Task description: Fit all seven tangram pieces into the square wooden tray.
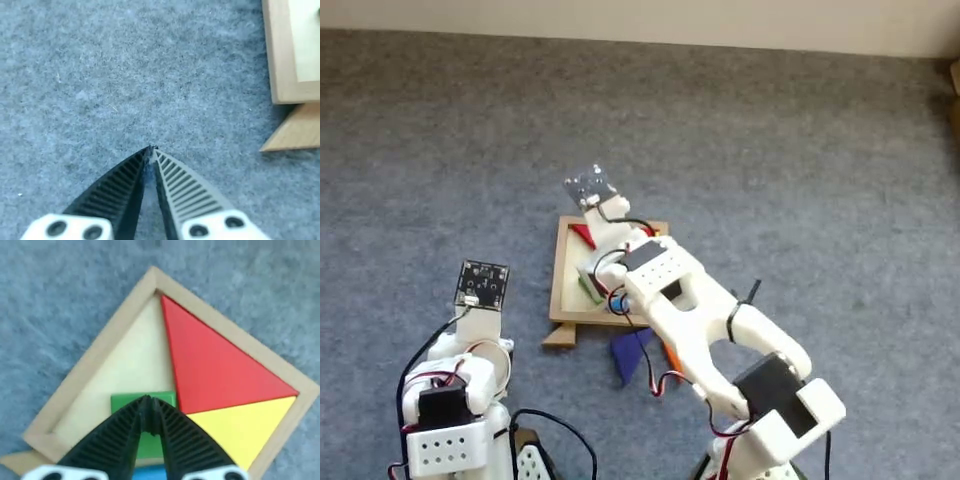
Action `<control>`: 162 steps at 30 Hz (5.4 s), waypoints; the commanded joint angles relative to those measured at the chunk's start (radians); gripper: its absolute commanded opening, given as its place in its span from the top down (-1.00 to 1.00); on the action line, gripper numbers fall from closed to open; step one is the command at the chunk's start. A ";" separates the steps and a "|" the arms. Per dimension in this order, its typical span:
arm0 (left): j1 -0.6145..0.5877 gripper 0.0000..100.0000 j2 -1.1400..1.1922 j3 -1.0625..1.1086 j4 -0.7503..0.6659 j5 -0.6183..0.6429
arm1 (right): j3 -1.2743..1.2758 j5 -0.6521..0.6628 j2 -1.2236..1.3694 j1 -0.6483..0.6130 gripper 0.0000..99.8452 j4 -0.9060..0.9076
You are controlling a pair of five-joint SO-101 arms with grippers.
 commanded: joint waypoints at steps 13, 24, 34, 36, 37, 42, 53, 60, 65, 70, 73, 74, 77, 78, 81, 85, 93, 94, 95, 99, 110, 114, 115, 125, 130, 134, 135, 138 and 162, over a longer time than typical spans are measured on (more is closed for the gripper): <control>-0.004 0.98 -0.047 0.021 0.006 0.009 | -0.007 0.189 -0.033 -0.005 0.99 0.260; -0.004 0.98 -0.047 0.021 0.006 0.009 | -0.019 0.206 -0.245 0.074 0.99 0.326; -0.008 0.98 -0.047 0.021 0.006 0.009 | 0.183 0.060 -0.556 0.081 0.78 0.335; -0.008 0.98 -0.047 0.021 0.006 0.009 | 0.213 0.058 -0.559 0.077 0.63 0.335; -0.008 0.98 -0.047 0.021 0.006 0.009 | 0.229 0.048 -0.559 0.074 0.58 0.335; -0.008 0.98 -0.047 0.021 0.006 0.009 | 0.274 -0.158 -0.559 0.018 0.56 0.334; -0.005 0.98 -0.047 0.021 0.006 0.009 | 0.278 -0.374 -0.559 -0.035 0.56 0.334; -0.004 0.98 -0.047 0.021 0.006 0.009 | 0.271 -0.305 -0.533 0.068 0.55 0.493; -0.005 0.98 -0.047 0.021 0.006 0.009 | 0.269 -0.258 -0.390 0.071 0.55 0.524; -0.002 0.98 -0.047 0.021 0.006 0.009 | 0.202 -0.230 -0.228 0.085 0.55 0.526; -0.002 0.98 -0.047 0.021 0.006 0.009 | 0.160 -0.230 -0.150 0.117 0.55 0.526; -0.002 0.98 -0.047 0.021 0.006 0.009 | 0.153 -0.230 -0.133 0.130 0.55 0.526; -0.001 0.98 -0.047 0.021 0.006 0.009 | 0.142 -0.230 -0.108 0.142 0.56 0.527; -0.001 0.98 -0.047 0.021 0.006 0.009 | 0.143 -0.230 -0.108 0.139 0.56 0.530; 0.012 0.98 -0.047 0.021 0.006 0.009 | 0.143 -0.229 -0.110 0.136 0.62 0.532; 0.019 0.98 -0.047 0.021 0.006 0.009 | 0.140 -0.190 -0.110 0.140 0.91 0.527; 0.019 0.98 -0.047 0.021 0.006 0.009 | 0.091 -0.043 -0.145 0.211 0.99 0.533; 0.019 0.98 -0.047 0.021 0.006 0.009 | 0.077 -0.043 -0.171 0.231 0.99 0.533; 0.019 0.98 -0.047 0.021 0.006 0.009 | 0.068 -0.041 -0.202 0.252 0.99 0.533; 0.016 0.98 -0.047 0.021 0.006 0.009 | 0.067 -0.040 -0.328 0.298 0.99 0.526; 0.018 0.98 -0.047 0.021 0.006 0.009 | 0.113 -0.046 -0.246 0.303 0.78 0.321; 0.018 0.98 -0.047 0.021 0.006 0.009 | 0.113 -0.046 -0.188 0.317 0.57 0.321; 0.018 0.98 -0.047 0.021 0.006 0.009 | 0.113 -0.046 -0.188 0.323 0.57 0.321; 0.018 0.98 -0.047 0.021 0.006 0.009 | 0.111 -0.046 -0.189 0.361 0.57 0.321; 0.018 0.98 -0.047 0.021 0.006 0.009 | 0.111 -0.040 -0.191 0.308 0.57 0.366; 0.019 0.98 -0.047 0.021 0.006 0.009 | 0.111 -0.038 -0.222 0.289 0.70 0.372; 0.019 0.98 -0.047 0.021 0.006 0.009 | 0.111 -0.038 -0.237 0.289 0.74 0.372; 0.019 0.98 -0.047 0.021 0.006 0.009 | 0.117 -0.038 -0.289 0.288 0.77 0.372; 0.019 0.98 -0.045 0.021 0.006 0.009 | -0.007 0.064 0.045 0.323 0.77 0.334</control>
